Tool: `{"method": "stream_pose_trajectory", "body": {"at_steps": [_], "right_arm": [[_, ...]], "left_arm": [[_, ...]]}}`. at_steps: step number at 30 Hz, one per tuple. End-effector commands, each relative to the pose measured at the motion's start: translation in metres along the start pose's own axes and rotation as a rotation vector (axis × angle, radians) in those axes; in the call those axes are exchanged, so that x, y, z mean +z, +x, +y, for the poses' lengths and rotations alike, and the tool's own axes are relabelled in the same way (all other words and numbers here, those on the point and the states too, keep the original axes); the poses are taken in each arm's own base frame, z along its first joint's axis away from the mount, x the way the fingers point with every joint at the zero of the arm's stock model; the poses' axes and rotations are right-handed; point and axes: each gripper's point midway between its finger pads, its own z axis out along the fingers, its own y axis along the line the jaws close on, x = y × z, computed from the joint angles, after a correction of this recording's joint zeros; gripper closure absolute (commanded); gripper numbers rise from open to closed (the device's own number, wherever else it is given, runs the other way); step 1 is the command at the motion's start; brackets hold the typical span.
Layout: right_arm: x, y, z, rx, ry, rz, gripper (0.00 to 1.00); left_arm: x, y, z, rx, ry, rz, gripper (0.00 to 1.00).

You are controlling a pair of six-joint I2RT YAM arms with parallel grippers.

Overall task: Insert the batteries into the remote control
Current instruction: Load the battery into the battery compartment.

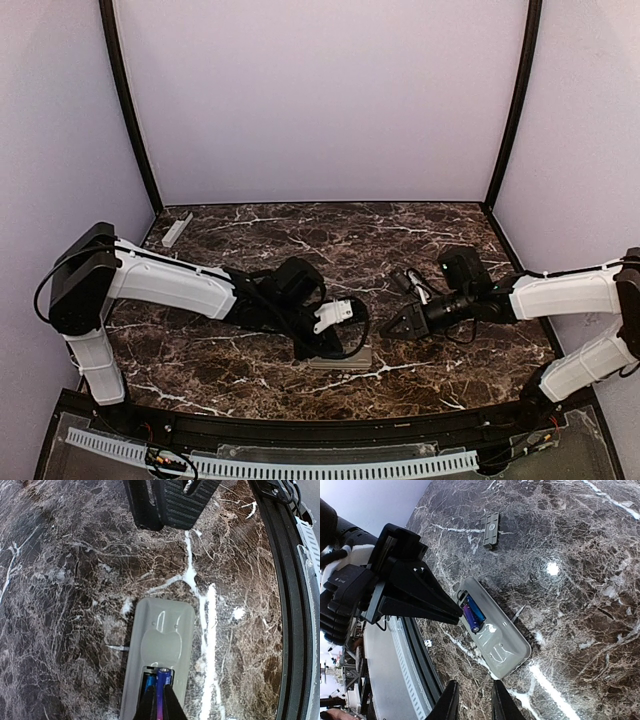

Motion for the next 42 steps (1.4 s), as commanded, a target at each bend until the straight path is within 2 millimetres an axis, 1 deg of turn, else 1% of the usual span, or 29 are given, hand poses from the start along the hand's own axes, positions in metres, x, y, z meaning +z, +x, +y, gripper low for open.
{"method": "stream_pose_trajectory", "body": {"at_steps": [1, 7, 15, 21, 27, 32, 34, 35, 37, 38, 40, 42], "right_arm": [[0.003, 0.0, 0.001, -0.005, -0.004, -0.003, 0.78], [0.003, 0.0, 0.001, -0.009, -0.007, -0.002, 0.79], [0.003, 0.0, 0.002, -0.006, -0.009, 0.003, 0.81], [0.004, -0.001, 0.002, -0.009, -0.007, 0.005, 0.82], [0.008, -0.003, 0.005, -0.021, -0.004, 0.019, 0.84], [0.014, -0.002, 0.007, -0.029, 0.0, 0.038, 0.85], [0.018, -0.001, 0.008, -0.028, 0.006, 0.047, 0.87], [0.02, 0.001, 0.008, -0.031, 0.009, 0.053, 0.89], [0.024, 0.002, 0.008, -0.03, 0.018, 0.063, 0.9], [0.027, 0.003, 0.008, -0.031, 0.023, 0.069, 0.91], [0.032, 0.004, 0.008, -0.027, 0.025, 0.083, 0.93], [0.036, 0.005, 0.01, -0.026, 0.027, 0.095, 0.94]], "left_arm": [[0.004, 0.0, -0.004, 0.018, 0.021, 0.011, 0.94], [0.006, 0.007, -0.009, 0.024, 0.04, 0.029, 0.98], [0.015, 0.031, -0.009, 0.016, 0.041, 0.101, 1.0], [0.013, 0.045, -0.008, 0.021, 0.028, 0.155, 1.0], [0.007, 0.051, -0.006, 0.022, 0.003, 0.175, 1.0], [0.001, 0.047, -0.003, 0.026, -0.023, 0.16, 0.98], [-0.002, 0.046, -0.003, 0.025, -0.033, 0.16, 0.96], [-0.003, 0.044, -0.001, 0.025, -0.043, 0.157, 0.94], [-0.007, 0.038, 0.0, 0.028, -0.054, 0.132, 0.86], [-0.012, 0.031, 0.001, 0.028, -0.063, 0.106, 0.8], [-0.019, 0.021, 0.003, 0.029, -0.083, 0.063, 0.75], [-0.026, 0.013, 0.005, 0.026, -0.106, 0.024, 0.73]]}}
